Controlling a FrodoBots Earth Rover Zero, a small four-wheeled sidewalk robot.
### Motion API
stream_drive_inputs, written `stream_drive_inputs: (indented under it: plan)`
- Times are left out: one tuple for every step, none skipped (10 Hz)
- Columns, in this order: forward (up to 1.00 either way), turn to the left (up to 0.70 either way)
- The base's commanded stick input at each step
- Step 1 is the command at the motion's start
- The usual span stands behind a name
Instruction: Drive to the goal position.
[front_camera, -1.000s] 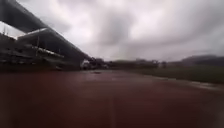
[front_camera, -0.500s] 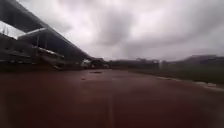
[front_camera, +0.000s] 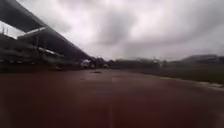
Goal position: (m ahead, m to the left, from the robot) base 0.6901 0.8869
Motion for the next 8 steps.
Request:
stream_drive_inputs:
  plan:
    - [0.50, -0.50]
    - [0.50, -0.31]
    - [0.50, 0.00]
    - [0.50, 0.00]
    - [0.50, 0.00]
    - [0.50, 0.00]
    - [0.50, 0.00]
    - [0.50, 0.00]
